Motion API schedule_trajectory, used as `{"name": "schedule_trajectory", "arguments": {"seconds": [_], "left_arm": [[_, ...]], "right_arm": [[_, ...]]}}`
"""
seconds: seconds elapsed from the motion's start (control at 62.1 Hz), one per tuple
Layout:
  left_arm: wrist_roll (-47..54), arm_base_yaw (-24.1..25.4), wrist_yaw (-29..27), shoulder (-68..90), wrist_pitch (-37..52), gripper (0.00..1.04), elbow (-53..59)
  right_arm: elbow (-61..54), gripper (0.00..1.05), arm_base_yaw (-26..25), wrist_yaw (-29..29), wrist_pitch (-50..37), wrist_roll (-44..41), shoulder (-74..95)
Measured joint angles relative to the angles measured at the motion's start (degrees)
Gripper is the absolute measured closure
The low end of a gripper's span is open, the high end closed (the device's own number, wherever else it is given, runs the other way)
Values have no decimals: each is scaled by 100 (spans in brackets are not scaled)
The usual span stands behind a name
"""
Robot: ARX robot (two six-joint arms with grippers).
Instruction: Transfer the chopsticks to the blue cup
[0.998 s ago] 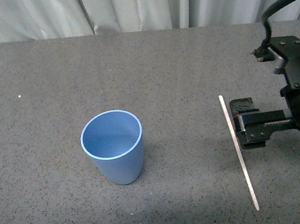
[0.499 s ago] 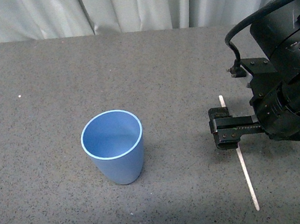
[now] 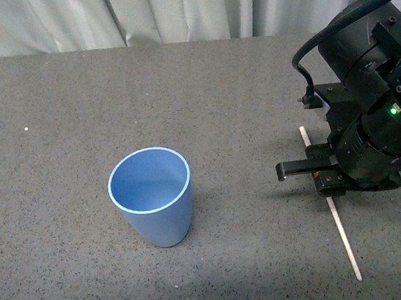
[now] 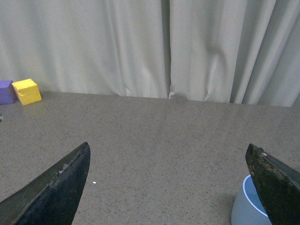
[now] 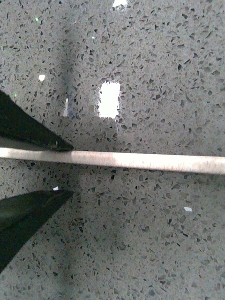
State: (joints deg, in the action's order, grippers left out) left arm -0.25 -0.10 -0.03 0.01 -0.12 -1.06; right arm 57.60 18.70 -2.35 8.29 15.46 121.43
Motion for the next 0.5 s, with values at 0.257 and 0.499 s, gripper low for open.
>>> {"name": "schedule_trajectory", "arguments": {"seconds": [0.257, 0.499], "left_arm": [[0, 0, 0, 0, 0, 7, 0], [0, 0, 0, 0, 0, 7, 0]], "right_arm": [[-470, 104, -81, 356, -791, -9, -278], [-1845, 104, 90, 1801, -4286, -614, -1867]]}}
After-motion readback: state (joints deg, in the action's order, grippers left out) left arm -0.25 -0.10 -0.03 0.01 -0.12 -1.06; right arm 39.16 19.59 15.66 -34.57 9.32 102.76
